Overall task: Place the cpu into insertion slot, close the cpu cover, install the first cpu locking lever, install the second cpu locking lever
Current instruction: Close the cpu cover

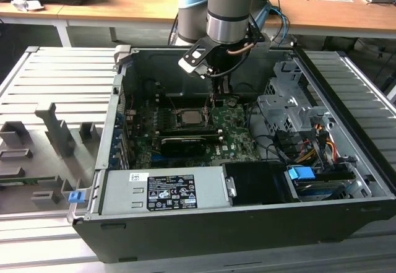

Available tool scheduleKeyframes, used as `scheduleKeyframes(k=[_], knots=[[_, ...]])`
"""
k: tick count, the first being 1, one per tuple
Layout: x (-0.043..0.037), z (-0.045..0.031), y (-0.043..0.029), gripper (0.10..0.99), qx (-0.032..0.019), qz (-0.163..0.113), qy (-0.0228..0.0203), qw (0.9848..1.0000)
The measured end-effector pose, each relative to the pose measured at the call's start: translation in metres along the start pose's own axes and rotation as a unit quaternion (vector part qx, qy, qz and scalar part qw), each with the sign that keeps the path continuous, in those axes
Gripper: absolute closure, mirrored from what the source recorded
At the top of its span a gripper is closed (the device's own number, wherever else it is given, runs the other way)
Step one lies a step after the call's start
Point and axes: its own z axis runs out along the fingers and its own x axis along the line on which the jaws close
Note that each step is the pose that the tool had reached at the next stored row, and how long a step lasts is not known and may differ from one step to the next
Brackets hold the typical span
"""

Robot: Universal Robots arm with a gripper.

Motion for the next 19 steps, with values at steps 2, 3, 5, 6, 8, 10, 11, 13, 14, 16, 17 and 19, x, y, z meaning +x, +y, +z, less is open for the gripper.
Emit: scheduleKeyframes(k=[2,3,5,6,8,10,11,13,14,16,17,19], knots=[[0.0,-0.0001,-0.0013,0.98,0.0,0.0,0.0,1.0],[0.0,-0.0001,-0.0016,0.98,0.0,0.0,0.0,1.0],[0.0,-0.0001,-0.0028,0.98,0.0,0.0,0.0,1.0],[0.0,-0.0001,-0.0031,0.98,0.0,0.0,0.0,1.0],[0.0,-0.0002,-0.004,0.98,0.0,0.0,0.0,1.0],[0.0001,-0.0002,-0.0045,0.98,0.0,0.0,0.0,1.0],[0.0001,-0.0002,-0.0048,0.98,0.0,0.0,0.0,1.0],[0.0001,-0.0003,-0.0058,0.98,0.0,0.0,0.0,1.0],[0.0001,-0.0003,-0.0066,0.98,0.0,0.0,0.0,1.0],[0.0001,-0.0004,-0.0087,0.98,0.0,0.0,0.0,1.0],[0.0001,-0.0004,-0.0095,0.98,0.0,0.0,0.0,1.0],[0.0002,-0.0005,-0.0129,0.98,0.0,0.0,0.0,1.0]])
